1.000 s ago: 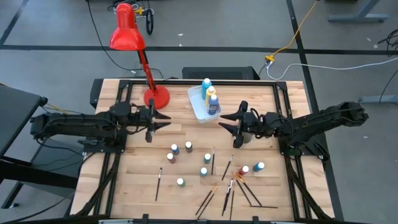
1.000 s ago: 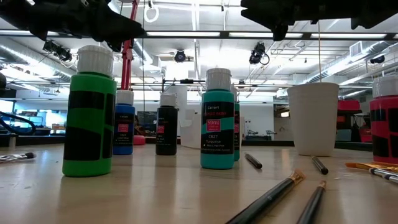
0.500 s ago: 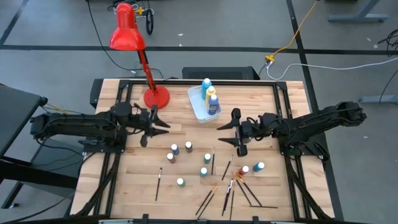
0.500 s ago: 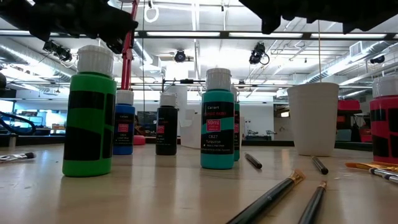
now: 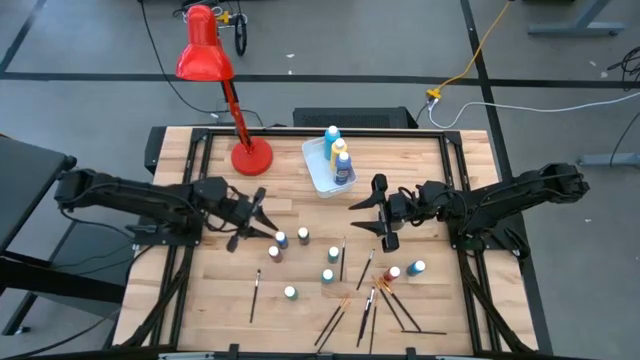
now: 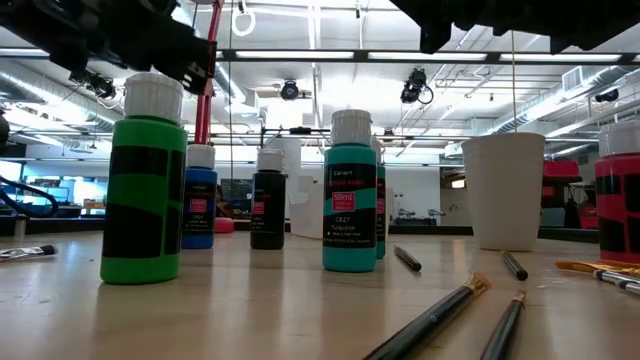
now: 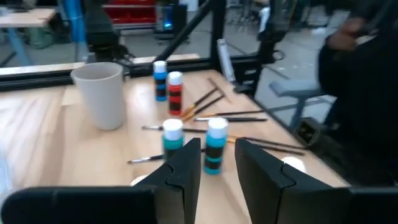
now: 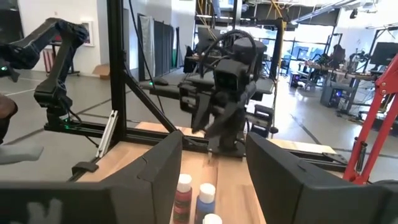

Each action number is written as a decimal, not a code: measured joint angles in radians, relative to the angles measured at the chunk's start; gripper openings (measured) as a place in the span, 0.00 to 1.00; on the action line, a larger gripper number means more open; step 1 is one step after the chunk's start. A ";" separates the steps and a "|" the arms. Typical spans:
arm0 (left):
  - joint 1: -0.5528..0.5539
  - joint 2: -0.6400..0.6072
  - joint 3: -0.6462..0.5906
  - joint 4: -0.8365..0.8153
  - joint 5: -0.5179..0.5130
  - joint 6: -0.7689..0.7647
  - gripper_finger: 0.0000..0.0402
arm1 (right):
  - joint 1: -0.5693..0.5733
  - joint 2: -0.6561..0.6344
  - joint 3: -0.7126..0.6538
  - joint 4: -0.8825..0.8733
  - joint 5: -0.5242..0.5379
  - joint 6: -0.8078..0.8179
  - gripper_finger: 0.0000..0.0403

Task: Pick & Place Paint Supplies
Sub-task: Put the small red paint bottle into the white bin

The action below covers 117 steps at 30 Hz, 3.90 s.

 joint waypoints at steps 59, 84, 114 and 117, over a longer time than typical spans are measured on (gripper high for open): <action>-0.266 0.303 0.000 0.071 -0.218 -0.035 0.34 | 0.000 0.000 0.000 -0.025 0.002 -0.009 0.44; -0.265 0.120 0.077 -0.261 -0.300 -0.404 0.43 | 0.000 0.000 0.000 -0.019 -0.001 -0.009 0.44; -0.265 0.430 0.531 -0.901 -0.383 -0.676 0.42 | 0.000 0.001 0.000 -0.041 0.000 -0.026 0.44; -0.265 0.430 0.564 -0.919 -0.383 -0.675 0.44 | 0.000 0.000 0.000 -0.036 0.000 -0.026 0.44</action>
